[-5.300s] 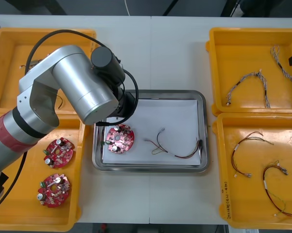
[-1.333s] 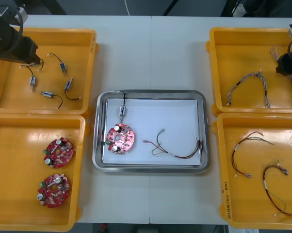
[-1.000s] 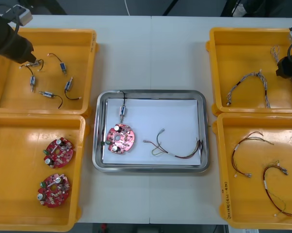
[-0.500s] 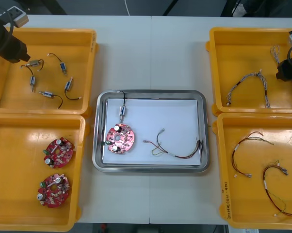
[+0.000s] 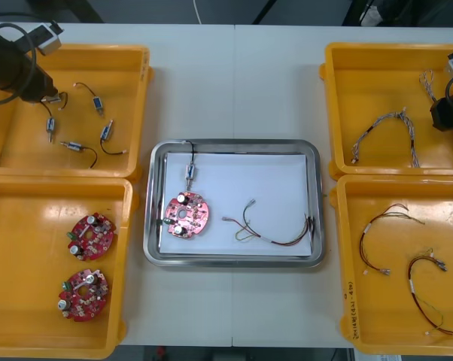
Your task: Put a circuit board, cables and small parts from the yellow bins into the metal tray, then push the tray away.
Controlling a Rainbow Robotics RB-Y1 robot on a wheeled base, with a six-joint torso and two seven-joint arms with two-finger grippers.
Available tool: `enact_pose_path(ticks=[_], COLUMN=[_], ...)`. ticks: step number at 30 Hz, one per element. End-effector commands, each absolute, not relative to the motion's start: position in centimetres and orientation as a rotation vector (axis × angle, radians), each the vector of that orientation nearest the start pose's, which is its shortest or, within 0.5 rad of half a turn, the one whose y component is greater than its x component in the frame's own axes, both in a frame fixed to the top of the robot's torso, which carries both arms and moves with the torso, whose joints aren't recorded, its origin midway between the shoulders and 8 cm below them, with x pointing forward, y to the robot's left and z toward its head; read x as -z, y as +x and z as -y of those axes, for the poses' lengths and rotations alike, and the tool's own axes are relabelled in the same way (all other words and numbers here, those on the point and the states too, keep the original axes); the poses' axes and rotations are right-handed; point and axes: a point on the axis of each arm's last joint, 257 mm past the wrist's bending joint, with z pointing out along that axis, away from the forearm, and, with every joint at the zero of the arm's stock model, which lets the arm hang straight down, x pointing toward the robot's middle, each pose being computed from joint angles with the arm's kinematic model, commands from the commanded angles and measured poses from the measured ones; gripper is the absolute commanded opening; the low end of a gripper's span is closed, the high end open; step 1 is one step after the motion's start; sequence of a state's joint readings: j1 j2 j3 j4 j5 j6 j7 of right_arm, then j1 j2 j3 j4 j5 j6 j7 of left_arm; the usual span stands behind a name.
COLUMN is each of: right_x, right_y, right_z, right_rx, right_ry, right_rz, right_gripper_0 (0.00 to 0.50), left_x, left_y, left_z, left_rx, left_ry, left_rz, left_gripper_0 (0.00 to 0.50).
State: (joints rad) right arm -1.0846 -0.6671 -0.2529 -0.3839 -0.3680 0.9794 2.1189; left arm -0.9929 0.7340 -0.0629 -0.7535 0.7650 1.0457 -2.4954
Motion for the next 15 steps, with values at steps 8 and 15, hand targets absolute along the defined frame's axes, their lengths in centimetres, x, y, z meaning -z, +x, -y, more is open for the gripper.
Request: enact_pose_path(ticks=[8, 15], right_x=[19.0, 17.6], right_y=[63.2, 62.6], right_z=[46.9, 45.7], right_rx=[0.204, 0.167], right_ry=[-0.188, -0.220], right_rz=[-2.504, -2.541], right_gripper_0=[0.000, 0.000], left_x=[10.2, 11.8], left_y=[69.2, 69.6], left_z=[-40.2, -40.2], left_rx=[-0.376, -0.319], left_ry=[0.903, 0.810], left_rz=[-2.032, -2.033], left_gripper_0=[0.500, 0.500])
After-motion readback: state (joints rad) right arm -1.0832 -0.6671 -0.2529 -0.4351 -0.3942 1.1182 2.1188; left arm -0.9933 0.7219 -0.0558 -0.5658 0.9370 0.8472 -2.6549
